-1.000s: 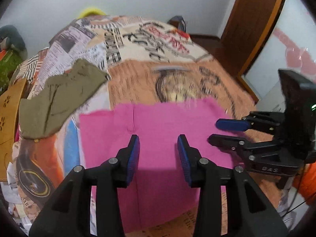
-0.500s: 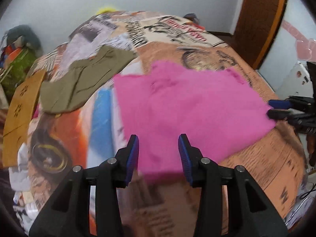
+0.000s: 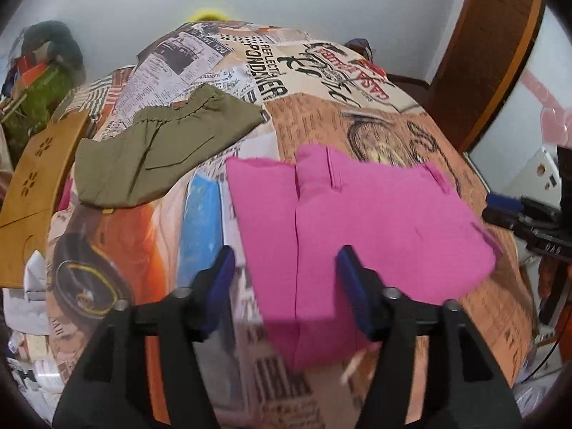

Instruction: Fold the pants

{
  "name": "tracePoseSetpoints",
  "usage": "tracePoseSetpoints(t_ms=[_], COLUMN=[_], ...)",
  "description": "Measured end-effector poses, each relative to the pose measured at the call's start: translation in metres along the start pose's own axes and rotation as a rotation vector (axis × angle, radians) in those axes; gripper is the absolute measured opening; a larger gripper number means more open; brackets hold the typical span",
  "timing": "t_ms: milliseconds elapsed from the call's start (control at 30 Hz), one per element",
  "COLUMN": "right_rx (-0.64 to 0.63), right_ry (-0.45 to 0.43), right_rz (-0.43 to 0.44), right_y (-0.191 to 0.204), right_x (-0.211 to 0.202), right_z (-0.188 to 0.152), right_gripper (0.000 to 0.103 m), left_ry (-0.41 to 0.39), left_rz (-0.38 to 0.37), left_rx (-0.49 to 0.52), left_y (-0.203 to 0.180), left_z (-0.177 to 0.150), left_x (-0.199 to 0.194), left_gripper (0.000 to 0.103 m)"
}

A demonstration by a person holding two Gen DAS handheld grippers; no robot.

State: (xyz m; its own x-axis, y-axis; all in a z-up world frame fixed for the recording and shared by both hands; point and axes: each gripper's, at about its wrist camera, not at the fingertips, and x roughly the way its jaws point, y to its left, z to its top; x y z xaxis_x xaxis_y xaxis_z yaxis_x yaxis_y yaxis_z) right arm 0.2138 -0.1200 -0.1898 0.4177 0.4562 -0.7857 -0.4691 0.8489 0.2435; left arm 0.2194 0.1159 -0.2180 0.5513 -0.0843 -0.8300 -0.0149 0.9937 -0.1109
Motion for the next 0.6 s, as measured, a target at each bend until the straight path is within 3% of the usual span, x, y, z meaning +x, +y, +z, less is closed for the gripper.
tracePoseSetpoints(t_ms=[200, 600], right_rx=[0.101, 0.112], right_ry=[0.071, 0.089], right_rz=[0.056, 0.119], right_y=[-0.019, -0.027], right_x=[0.028, 0.045], right_z=[-0.001, 0.005], right_gripper=[0.054, 0.054], left_ry=[0.028, 0.061], left_rz=[-0.013, -0.093], left_rx=[-0.052, -0.113], left_y=[0.011, 0.022], left_z=[0.012, 0.027], left_x=[0.025, 0.054], left_gripper=[0.065, 0.065])
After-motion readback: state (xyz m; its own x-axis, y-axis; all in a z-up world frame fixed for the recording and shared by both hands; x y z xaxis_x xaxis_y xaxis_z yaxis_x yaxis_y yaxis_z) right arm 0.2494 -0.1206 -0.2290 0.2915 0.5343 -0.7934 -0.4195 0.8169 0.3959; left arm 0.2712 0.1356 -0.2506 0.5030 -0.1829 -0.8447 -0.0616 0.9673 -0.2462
